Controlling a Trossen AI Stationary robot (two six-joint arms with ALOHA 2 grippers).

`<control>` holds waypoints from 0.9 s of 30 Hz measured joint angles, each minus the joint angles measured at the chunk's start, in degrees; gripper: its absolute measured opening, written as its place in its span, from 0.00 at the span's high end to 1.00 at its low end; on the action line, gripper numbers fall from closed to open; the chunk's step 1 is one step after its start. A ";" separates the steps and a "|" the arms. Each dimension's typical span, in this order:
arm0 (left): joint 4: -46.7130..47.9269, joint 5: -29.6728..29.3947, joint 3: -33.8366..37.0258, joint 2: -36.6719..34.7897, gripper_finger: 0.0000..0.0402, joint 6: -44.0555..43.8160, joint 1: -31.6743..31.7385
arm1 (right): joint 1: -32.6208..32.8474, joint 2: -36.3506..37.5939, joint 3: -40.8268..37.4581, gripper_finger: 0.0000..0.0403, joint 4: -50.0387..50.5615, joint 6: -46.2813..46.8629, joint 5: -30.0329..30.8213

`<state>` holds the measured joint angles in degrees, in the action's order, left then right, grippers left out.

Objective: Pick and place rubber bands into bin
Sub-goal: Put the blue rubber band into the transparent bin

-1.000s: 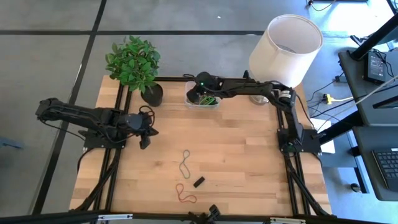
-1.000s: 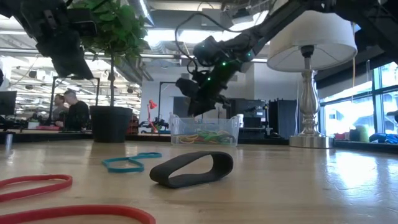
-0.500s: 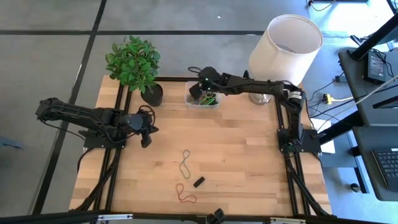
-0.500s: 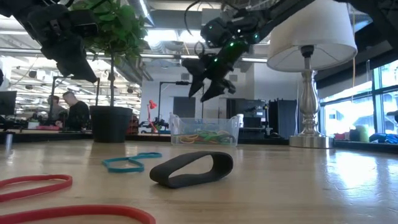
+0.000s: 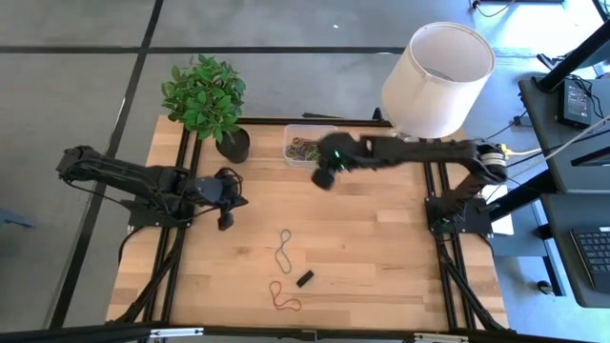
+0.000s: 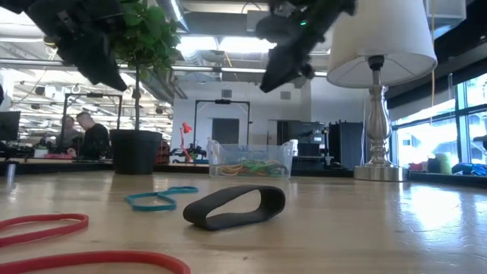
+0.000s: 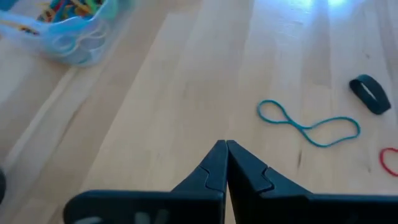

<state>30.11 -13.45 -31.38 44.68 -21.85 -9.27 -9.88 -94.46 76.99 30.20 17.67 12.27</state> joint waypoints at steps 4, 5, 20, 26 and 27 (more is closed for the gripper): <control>0.31 -2.15 -4.22 7.65 1.00 -0.30 -3.31 | 6.13 6.94 -10.99 0.97 -5.96 4.11 0.11; 0.40 -3.01 -5.57 9.90 1.00 -0.75 -4.16 | 7.75 8.87 -13.84 0.98 -7.56 5.17 0.13; 16.54 -5.55 -35.51 45.33 0.98 -7.62 -10.67 | 30.49 24.85 -36.28 0.99 -10.29 26.40 0.52; 16.19 -5.05 -43.01 52.30 0.89 -9.96 -11.35 | 37.68 24.88 -37.78 0.99 -8.34 30.15 1.71; 16.40 -5.05 -43.53 53.23 0.87 -10.79 -11.27 | 38.60 24.88 -37.91 0.99 -8.33 30.41 2.44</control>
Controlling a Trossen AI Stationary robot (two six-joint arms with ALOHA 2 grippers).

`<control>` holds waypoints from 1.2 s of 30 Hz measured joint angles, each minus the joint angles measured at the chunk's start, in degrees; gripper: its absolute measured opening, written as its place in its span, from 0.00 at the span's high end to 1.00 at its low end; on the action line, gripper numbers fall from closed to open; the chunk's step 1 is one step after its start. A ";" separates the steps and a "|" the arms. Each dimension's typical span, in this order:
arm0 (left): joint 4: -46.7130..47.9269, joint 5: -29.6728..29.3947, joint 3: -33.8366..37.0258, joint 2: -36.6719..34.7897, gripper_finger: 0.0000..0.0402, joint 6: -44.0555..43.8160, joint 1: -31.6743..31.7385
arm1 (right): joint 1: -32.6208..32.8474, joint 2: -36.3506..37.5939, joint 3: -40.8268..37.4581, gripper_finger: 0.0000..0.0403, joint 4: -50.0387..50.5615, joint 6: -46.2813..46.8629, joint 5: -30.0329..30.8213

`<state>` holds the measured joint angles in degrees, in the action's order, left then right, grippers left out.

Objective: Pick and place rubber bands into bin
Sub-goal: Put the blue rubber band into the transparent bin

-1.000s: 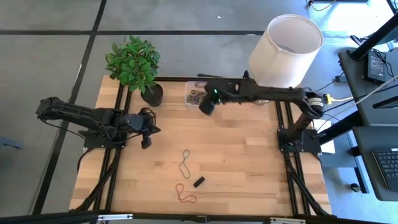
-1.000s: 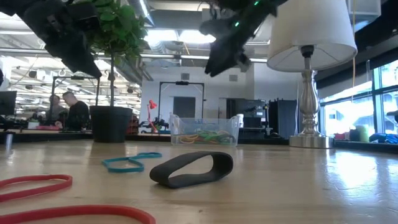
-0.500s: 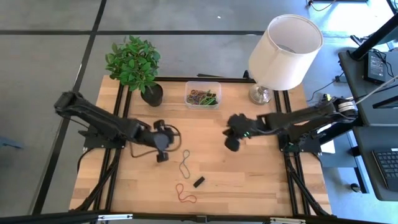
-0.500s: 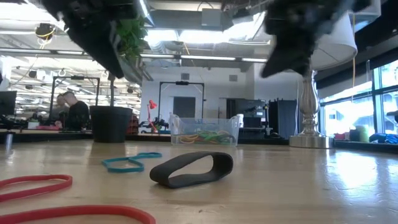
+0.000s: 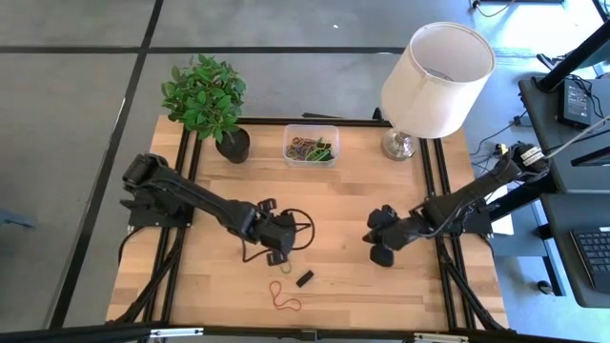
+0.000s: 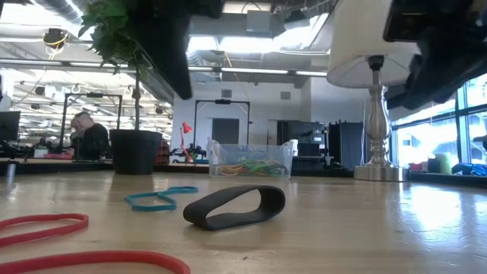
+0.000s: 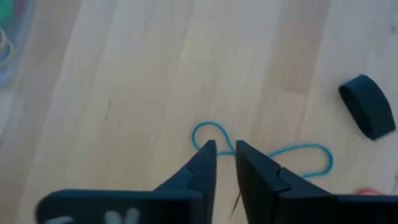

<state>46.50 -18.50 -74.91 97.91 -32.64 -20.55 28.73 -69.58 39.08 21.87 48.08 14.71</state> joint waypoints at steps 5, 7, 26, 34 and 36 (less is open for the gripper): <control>-0.20 0.02 -0.46 3.81 0.74 -3.79 0.13 | 4.11 0.00 -0.03 0.98 0.32 1.80 2.64; -0.18 0.04 -0.44 5.54 0.69 -6.69 0.33 | 5.21 0.00 -0.03 0.98 0.33 2.41 2.76; -0.56 6.10 -0.84 19.30 0.57 -37.83 0.86 | 8.77 0.00 -0.01 0.98 0.63 2.69 3.75; -0.88 6.44 -0.50 18.54 0.98 -37.39 1.33 | 8.75 0.00 -0.02 0.98 0.70 2.68 7.64; 0.17 6.90 -1.41 17.61 0.99 -35.04 2.18 | 8.72 0.00 -0.01 0.98 0.70 2.66 9.48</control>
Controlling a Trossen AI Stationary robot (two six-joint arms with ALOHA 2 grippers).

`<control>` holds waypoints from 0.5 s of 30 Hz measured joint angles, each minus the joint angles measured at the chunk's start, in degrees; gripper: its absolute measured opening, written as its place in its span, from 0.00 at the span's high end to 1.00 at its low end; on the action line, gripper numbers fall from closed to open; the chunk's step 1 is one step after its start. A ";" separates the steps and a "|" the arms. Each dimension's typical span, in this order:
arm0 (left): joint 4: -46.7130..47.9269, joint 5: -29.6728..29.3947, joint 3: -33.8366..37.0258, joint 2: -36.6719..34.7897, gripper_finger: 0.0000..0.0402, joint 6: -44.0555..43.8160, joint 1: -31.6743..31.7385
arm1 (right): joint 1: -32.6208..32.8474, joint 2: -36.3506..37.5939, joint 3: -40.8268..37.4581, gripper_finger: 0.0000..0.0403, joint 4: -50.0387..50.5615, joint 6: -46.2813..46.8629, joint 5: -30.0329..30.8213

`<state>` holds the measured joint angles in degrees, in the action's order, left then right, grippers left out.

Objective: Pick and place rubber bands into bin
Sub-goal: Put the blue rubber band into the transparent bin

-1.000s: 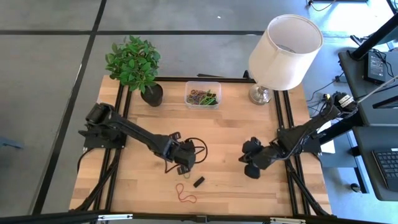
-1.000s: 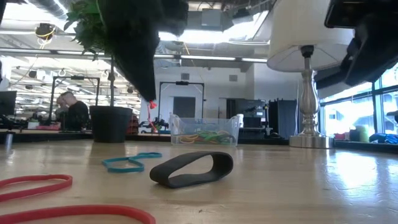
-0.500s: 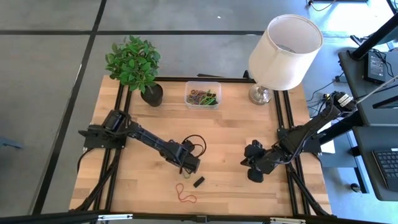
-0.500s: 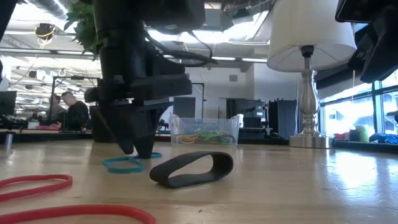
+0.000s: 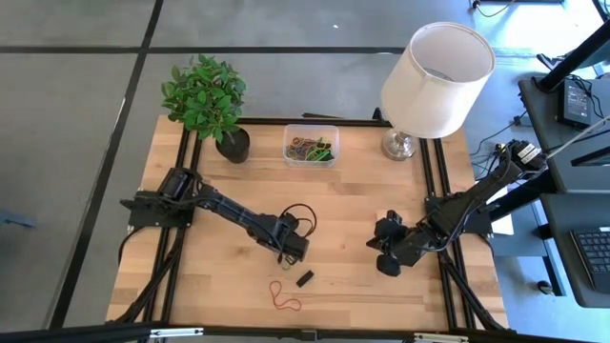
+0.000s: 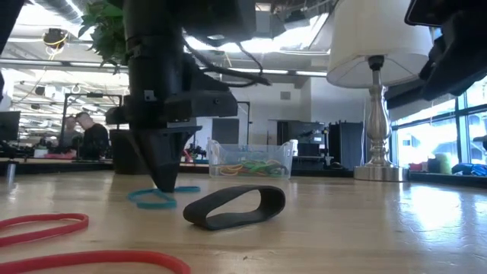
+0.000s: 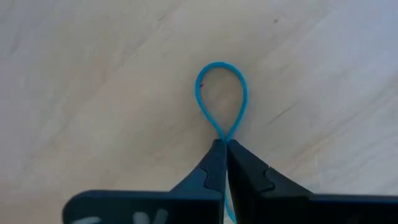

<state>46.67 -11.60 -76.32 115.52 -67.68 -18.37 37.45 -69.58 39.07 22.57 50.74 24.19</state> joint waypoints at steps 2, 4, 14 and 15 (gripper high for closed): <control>2.70 0.67 -1.55 -0.45 0.99 3.62 1.42 | -0.06 0.00 0.00 0.98 0.02 -0.10 1.31; 5.27 0.05 -3.54 -1.78 0.99 7.83 3.59 | -0.15 -0.02 0.00 0.98 0.02 -0.24 2.36; 7.08 -10.09 -15.36 -7.04 0.99 35.93 18.51 | -1.28 -0.04 0.00 0.98 0.01 -1.74 13.35; 6.94 -10.36 -16.51 -6.98 0.99 39.30 20.43 | -1.87 -0.04 0.00 0.98 0.01 -1.74 13.74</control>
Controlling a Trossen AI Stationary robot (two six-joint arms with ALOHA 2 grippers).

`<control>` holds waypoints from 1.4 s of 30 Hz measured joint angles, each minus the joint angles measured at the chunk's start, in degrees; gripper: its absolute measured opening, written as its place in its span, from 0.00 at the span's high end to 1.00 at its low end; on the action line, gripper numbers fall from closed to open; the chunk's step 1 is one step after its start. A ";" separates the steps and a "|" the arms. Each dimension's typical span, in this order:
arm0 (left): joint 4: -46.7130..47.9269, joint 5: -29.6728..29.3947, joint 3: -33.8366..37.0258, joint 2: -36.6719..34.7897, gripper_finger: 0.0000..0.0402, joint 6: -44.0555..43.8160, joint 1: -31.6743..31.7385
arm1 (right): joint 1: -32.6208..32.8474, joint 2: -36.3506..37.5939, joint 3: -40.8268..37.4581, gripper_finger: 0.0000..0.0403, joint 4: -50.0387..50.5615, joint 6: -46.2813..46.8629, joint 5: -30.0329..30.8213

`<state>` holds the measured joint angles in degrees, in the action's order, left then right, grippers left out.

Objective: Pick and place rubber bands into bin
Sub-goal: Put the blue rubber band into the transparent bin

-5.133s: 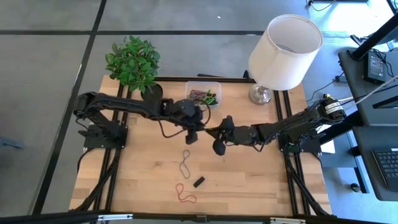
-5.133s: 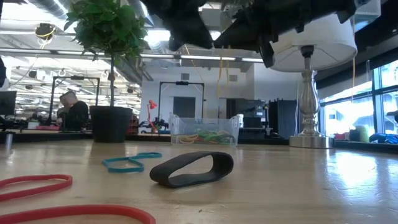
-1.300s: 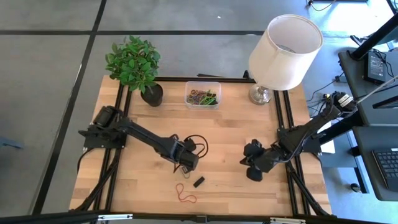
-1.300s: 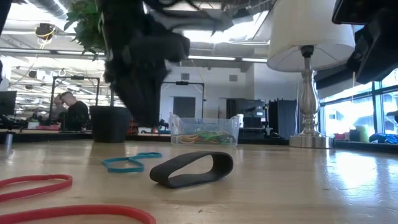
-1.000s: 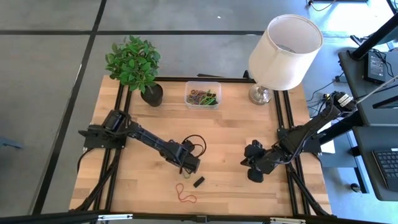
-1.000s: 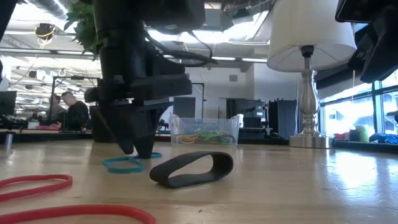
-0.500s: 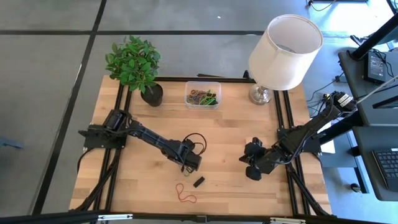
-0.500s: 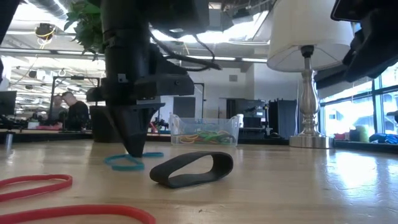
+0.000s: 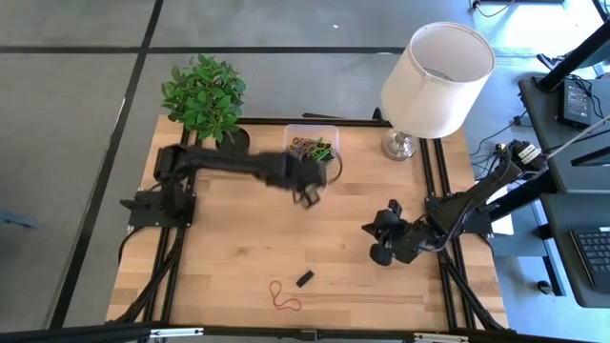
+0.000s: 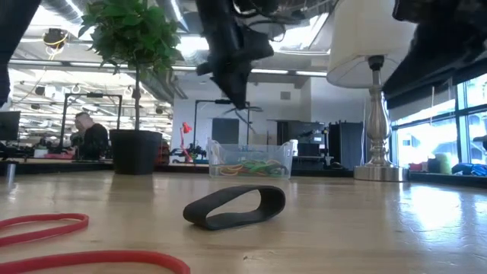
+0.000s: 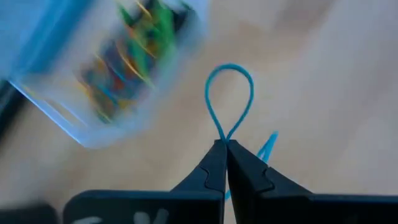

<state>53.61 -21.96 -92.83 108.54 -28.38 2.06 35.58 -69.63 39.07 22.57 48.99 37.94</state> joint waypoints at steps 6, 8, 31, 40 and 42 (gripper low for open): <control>-6.76 1.14 -3.29 0.05 0.99 16.41 11.30 | -4.81 0.00 0.00 0.98 -0.01 0.00 0.30; -10.04 3.96 -3.25 0.26 0.99 20.97 14.96 | -6.46 -0.02 0.00 0.98 -0.01 0.25 0.24; -12.55 13.85 -3.29 10.89 0.76 33.66 25.88 | -17.97 -0.02 0.00 0.98 -2.63 1.92 -0.05; -10.87 11.58 -3.33 4.02 0.68 27.49 23.38 | -17.97 -0.02 0.00 0.98 -2.52 1.78 -1.77; -10.11 11.45 -3.35 2.05 0.69 24.65 21.90 | -17.97 -0.02 0.00 0.98 -2.43 1.79 -2.45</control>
<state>43.50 -10.51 -96.18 110.59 -3.73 23.96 17.61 -69.65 39.07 20.14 50.78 35.49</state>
